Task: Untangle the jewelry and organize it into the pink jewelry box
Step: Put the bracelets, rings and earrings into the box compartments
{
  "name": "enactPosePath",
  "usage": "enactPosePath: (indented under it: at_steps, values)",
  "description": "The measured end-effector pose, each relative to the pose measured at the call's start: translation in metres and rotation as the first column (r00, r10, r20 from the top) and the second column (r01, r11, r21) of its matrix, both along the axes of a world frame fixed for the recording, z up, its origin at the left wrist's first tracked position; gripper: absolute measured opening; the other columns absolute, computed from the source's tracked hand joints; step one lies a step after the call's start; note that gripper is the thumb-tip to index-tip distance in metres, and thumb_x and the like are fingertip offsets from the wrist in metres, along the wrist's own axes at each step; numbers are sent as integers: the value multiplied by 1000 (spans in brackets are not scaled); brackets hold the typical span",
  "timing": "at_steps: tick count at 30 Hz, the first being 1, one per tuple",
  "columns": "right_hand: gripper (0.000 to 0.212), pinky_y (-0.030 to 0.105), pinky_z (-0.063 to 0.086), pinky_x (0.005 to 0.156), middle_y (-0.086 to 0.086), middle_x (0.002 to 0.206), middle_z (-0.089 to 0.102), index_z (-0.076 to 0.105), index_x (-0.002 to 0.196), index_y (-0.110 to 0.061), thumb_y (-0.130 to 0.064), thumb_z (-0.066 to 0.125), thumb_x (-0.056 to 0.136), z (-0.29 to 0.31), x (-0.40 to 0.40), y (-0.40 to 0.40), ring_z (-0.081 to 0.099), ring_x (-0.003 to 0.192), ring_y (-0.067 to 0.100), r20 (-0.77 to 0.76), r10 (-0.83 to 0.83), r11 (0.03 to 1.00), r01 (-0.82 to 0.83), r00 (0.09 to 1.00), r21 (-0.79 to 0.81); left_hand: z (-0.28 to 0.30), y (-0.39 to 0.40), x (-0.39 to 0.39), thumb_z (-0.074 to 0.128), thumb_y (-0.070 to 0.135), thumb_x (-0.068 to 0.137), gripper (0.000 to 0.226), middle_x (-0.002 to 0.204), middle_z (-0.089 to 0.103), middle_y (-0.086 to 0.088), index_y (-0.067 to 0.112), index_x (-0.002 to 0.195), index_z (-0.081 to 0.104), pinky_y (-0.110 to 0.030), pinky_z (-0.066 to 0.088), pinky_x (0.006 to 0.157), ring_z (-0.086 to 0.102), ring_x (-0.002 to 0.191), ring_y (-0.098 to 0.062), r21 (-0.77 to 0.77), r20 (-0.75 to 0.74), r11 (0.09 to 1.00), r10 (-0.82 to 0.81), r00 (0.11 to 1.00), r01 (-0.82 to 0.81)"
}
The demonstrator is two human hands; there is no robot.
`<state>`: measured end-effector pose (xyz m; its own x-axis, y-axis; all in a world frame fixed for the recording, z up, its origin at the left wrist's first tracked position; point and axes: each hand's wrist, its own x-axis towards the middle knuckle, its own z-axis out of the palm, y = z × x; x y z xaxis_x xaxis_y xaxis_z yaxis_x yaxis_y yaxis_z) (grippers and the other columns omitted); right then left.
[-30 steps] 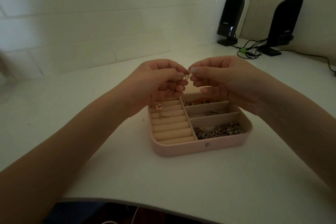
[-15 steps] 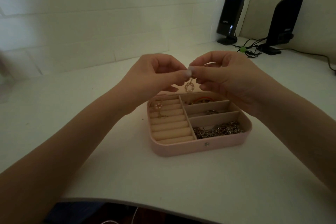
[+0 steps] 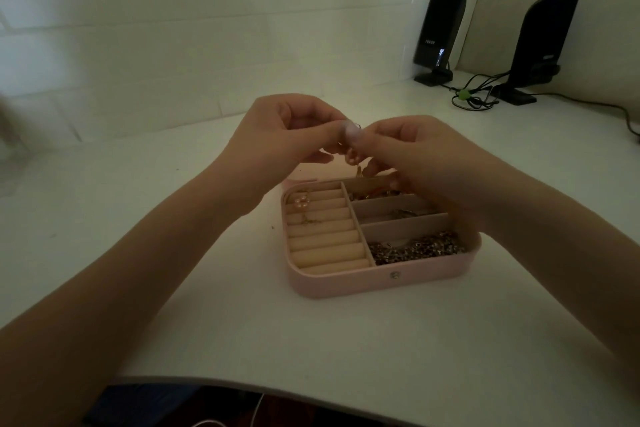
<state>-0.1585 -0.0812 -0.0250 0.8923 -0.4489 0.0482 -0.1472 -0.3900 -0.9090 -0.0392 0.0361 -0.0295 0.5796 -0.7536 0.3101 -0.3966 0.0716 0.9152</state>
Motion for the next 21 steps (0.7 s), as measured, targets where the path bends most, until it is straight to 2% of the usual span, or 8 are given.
enactPosePath:
  at_steps: [2, 6, 13, 15, 18, 19, 21]
  values:
    - [23, 7, 43, 48, -5, 78, 71, 71, 84, -19, -41, 65, 81, -3, 1, 3, 61, 61, -2, 25, -10, 999, 11, 1000, -31, 1, 0, -1, 68, 14, 81, 3, 74, 72, -1, 15, 78, 70, -22, 54, 69, 67, 71, -11, -3, 1, 1000, -4, 1000, 4]
    - [14, 9, 45, 50, -2, 79, 73, 67, 84, -15, -29, 65, 84, -3, 3, 1, 63, 63, 1, 108, -60, 998, 63, 992, -25, 0, 0, 3, 66, 11, 82, 8, 70, 69, 3, 16, 77, 67, -21, 54, 66, 64, 68, -8, 10, 50, 999, 47, 998, -47]
    - [8, 8, 43, 50, -2, 69, 73, 64, 89, -14, -22, 65, 87, -4, 3, 1, 64, 58, 2, 240, -76, 990, 103, 968, -100, -3, -1, 4, 65, 12, 83, 7, 66, 68, 7, 17, 78, 66, -21, 55, 66, 63, 67, -7, 90, 163, 995, 32, 986, -48]
    - [7, 10, 46, 52, -2, 68, 72, 64, 88, -14, -20, 65, 86, -6, 2, 1, 64, 58, 0, 249, -75, 982, 115, 966, -149, -3, -1, 5, 65, 13, 83, 7, 70, 68, 4, 18, 78, 66, -23, 55, 67, 63, 69, -8, 110, 206, 993, 22, 978, -46]
    - [5, 26, 55, 65, 1, 71, 71, 66, 80, -17, -21, 67, 83, -12, 5, -1, 66, 65, 12, 224, -89, 959, 144, 971, -243, -4, 0, 5, 67, 16, 82, 4, 76, 69, -3, 18, 78, 67, -24, 54, 67, 62, 69, -9, 130, 278, 990, 17, 961, -55]
    - [5, 27, 55, 66, 2, 71, 70, 66, 78, -19, -22, 68, 82, -13, 6, -1, 66, 67, 15, 215, -91, 954, 147, 972, -263, -4, 0, 5, 67, 17, 82, 3, 75, 69, -2, 18, 79, 68, -22, 53, 66, 62, 68, -8, 137, 300, 989, 10, 954, -54]
    - [8, 22, 53, 62, -1, 69, 69, 66, 75, -22, -25, 69, 81, -16, 7, -1, 63, 62, 10, 201, -90, 948, 146, 975, -283, -4, 1, 6, 67, 18, 81, 3, 71, 66, 6, 19, 79, 68, -14, 50, 64, 60, 65, -1, 153, 354, 987, -6, 935, -51]
